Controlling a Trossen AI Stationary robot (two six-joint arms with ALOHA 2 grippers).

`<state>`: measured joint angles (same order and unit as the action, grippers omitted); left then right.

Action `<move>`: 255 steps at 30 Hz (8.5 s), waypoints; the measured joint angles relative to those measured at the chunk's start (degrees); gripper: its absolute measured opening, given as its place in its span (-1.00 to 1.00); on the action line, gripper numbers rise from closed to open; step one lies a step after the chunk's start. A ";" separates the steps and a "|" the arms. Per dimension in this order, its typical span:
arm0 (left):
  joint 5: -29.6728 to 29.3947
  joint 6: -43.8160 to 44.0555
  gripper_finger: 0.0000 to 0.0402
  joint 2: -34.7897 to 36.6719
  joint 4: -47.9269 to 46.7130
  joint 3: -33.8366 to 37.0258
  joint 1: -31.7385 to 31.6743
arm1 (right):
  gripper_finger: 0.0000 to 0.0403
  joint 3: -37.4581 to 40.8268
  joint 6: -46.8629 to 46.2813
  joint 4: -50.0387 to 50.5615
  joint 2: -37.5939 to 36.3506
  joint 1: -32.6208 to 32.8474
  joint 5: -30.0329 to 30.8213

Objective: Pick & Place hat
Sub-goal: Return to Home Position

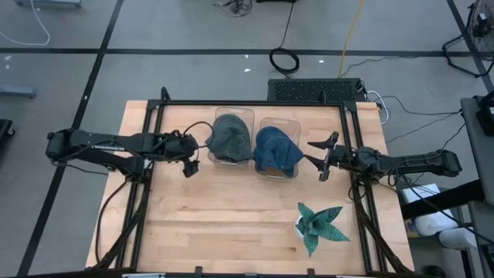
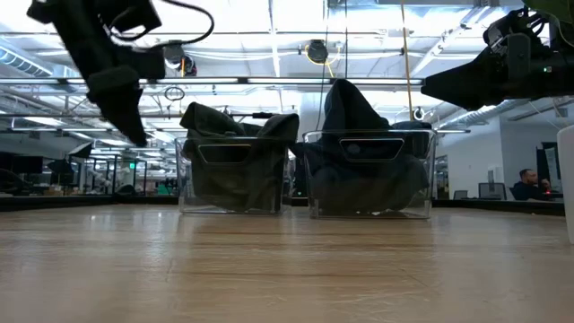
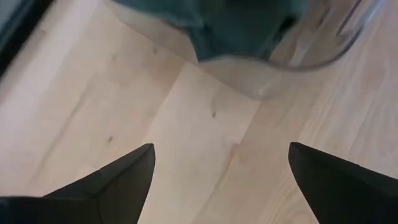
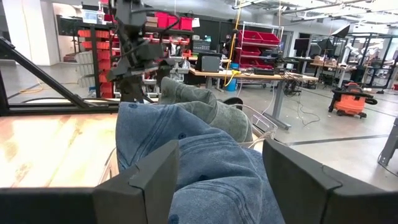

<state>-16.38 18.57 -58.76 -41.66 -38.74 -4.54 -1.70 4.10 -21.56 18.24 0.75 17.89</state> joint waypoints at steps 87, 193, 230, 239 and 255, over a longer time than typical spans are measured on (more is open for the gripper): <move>7.23 -12.09 0.90 1.45 95.71 38.12 -14.32 | 0.10 -0.01 0.00 0.00 -0.02 0.00 0.00; 11.93 -19.80 0.89 58.24 44.86 38.03 -11.52 | 0.10 -0.01 0.00 0.01 -0.02 -0.01 0.00; 11.95 -19.82 0.87 58.24 44.86 38.01 -11.52 | 0.10 -0.01 0.00 0.02 -0.02 -0.02 0.00; 11.95 -19.80 0.82 58.24 44.86 38.01 -11.51 | 0.10 -0.01 0.00 0.01 -0.01 -0.02 0.00; 11.95 -19.82 0.82 58.24 44.86 38.01 -11.52 | 0.10 -0.01 0.00 0.02 -0.02 0.00 0.00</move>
<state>-4.43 -1.25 -0.51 3.20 -0.73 -16.05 -1.72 4.10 -21.54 18.22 0.75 17.89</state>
